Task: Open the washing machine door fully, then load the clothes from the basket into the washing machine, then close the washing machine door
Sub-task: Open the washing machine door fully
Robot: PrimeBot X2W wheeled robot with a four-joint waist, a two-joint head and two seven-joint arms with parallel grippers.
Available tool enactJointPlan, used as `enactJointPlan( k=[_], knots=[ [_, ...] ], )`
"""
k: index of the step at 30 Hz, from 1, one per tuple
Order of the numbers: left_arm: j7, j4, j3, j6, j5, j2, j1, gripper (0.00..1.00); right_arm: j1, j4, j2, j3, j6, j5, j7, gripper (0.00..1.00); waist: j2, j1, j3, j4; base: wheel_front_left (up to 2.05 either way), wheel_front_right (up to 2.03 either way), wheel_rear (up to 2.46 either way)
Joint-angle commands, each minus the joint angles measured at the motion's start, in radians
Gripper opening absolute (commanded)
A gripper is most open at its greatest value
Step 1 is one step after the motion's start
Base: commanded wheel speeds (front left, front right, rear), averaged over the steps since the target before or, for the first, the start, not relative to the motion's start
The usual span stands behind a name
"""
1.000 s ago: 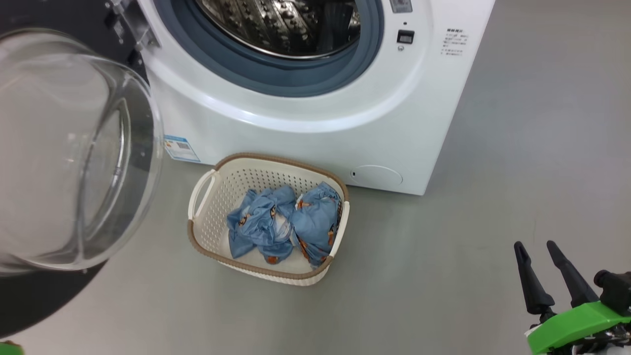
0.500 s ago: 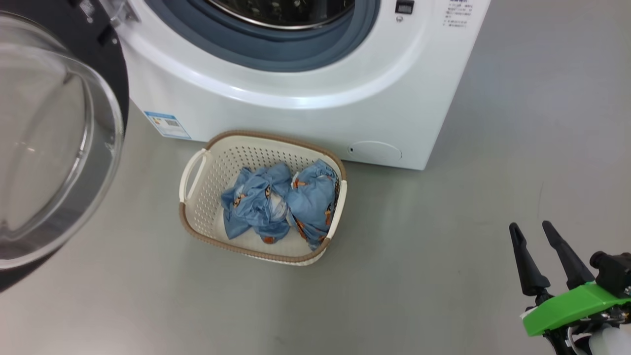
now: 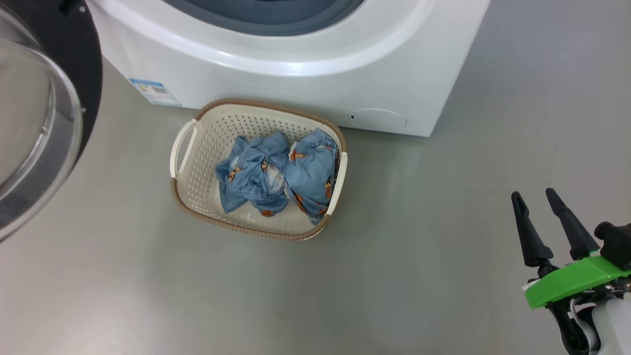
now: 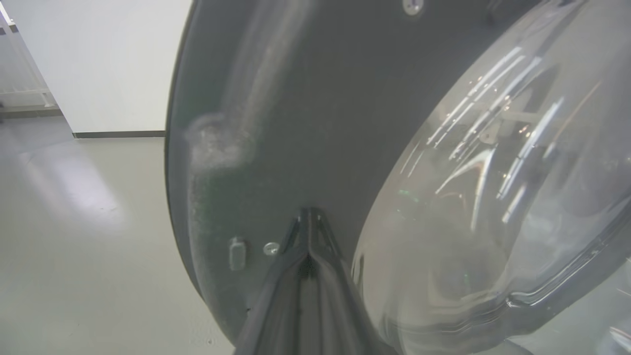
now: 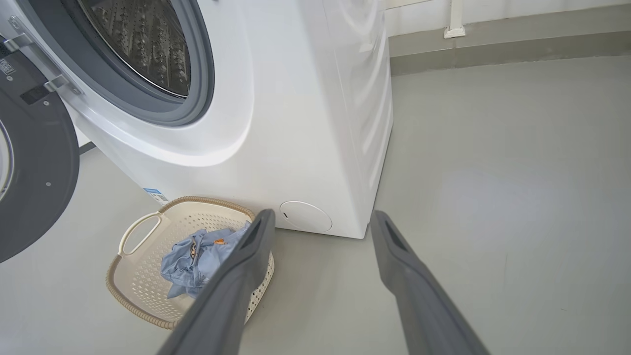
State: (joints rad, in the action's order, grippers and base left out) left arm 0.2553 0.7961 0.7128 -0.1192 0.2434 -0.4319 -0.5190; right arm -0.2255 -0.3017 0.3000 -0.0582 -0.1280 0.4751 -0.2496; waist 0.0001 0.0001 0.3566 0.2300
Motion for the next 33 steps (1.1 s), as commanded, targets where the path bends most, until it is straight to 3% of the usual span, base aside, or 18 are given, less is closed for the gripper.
enactJointPlan(
  k=[1,8,15,24,33],
  knots=[
    [0.006,-0.003,0.026,-0.002,-0.014,-0.095,-0.032,0.00,-0.011,0.026,0.017,-0.025,-0.003,-0.017,-0.012,1.00,-0.0001,-0.0001,0.024,0.002,0.00,0.00,0.00],
    [0.006,0.050,0.040,0.000,-0.047,-0.124,-0.074,0.00,-0.027,0.028,0.026,-0.027,-0.003,-0.020,-0.012,1.00,-0.0001,-0.0001,0.046,0.002,0.00,0.00,0.00],
    [0.006,0.060,0.043,-0.002,-0.064,-0.111,-0.091,0.00,-0.031,0.025,0.027,-0.026,-0.003,-0.024,-0.012,1.00,-0.0001,-0.0001,0.043,0.006,0.00,0.00,0.00],
    [0.006,0.017,0.057,-0.007,-0.066,-0.037,-0.026,0.00,-0.008,0.004,-0.001,-0.054,-0.003,-0.017,-0.012,1.00,-0.0001,-0.0001,-0.041,0.008,0.00,0.00,0.00],
    [0.006,-0.130,-0.025,-0.011,-0.013,0.064,0.128,0.00,0.041,-0.006,-0.013,-0.053,-0.003,0.000,-0.012,1.00,-0.0001,-0.0001,-0.150,0.021,0.00,0.00,0.00]
  ],
)
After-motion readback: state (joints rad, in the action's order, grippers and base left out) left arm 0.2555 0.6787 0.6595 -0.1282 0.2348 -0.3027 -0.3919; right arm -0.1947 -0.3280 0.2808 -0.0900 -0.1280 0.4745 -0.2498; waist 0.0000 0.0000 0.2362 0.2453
